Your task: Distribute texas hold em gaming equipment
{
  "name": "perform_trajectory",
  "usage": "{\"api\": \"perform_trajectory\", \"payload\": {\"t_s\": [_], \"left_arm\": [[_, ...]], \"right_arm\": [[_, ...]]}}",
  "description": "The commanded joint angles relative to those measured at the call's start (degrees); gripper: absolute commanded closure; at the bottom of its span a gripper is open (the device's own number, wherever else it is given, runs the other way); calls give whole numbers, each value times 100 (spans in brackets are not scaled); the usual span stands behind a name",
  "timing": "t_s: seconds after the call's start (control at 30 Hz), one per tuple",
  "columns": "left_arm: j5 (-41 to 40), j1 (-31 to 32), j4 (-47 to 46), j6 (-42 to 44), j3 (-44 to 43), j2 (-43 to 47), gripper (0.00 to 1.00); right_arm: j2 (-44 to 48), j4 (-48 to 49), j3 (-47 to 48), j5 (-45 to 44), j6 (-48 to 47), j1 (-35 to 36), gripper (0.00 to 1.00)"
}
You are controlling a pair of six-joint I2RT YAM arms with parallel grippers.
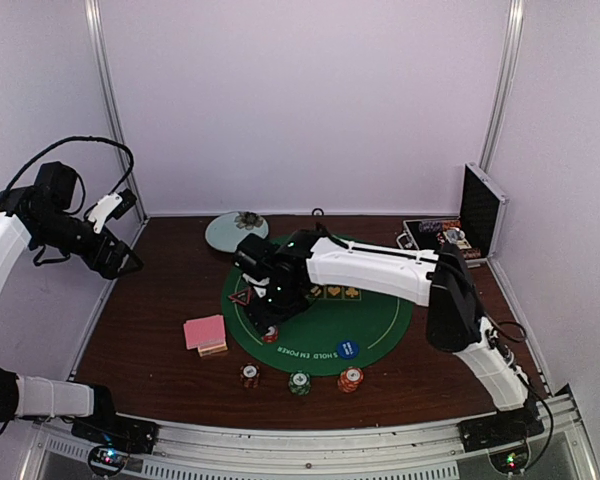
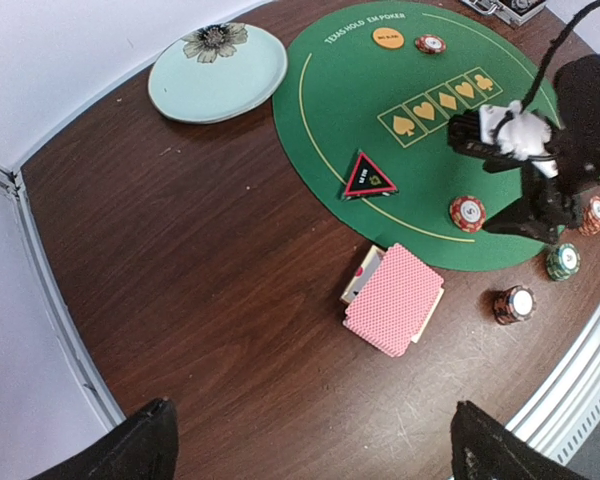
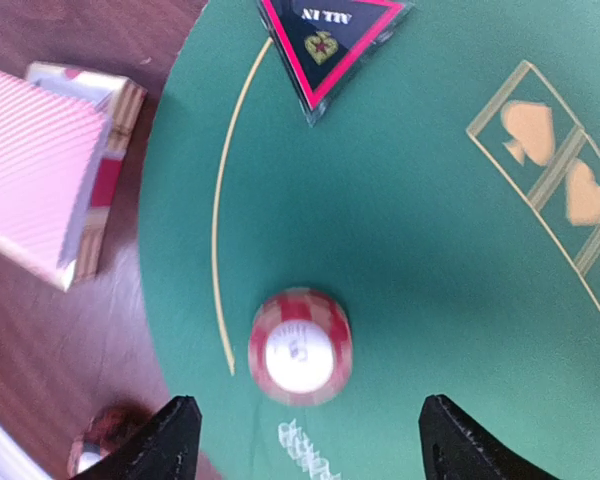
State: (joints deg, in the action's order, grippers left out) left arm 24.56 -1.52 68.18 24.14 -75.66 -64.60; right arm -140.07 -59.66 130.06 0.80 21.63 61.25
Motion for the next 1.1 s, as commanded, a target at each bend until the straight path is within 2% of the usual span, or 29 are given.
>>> {"api": "perform_trajectory", "payload": {"t_s": [0.0, 0.2, 0.33, 0.43, 0.57, 0.7, 1.07], "left_arm": [[107, -36, 55, 61, -117, 89, 3], [96, -41, 60, 64, -114, 67, 3], [123, -41, 55, 62, -125, 70, 2], [115, -36, 59, 48, -107, 62, 2], [117, -40, 56, 52, -104, 69, 2], [94, -35, 65, 47, -122, 61, 2], [87, -35, 65, 62, -120, 68, 2]], "right_arm": [[1531, -149, -929, -44, 34, 45, 19], [3183, -258, -3072, -294, 430, 53, 22], [3884, -459, -4213, -179, 750, 101, 22], [4185, -342, -4891, -98, 963, 235, 19], [4170, -125, -5275, 9, 1146, 391, 14], [3879, 159, -5394, 102, 1164, 422, 14], [3195, 339, -5061, 22, 947, 417, 19]]}}
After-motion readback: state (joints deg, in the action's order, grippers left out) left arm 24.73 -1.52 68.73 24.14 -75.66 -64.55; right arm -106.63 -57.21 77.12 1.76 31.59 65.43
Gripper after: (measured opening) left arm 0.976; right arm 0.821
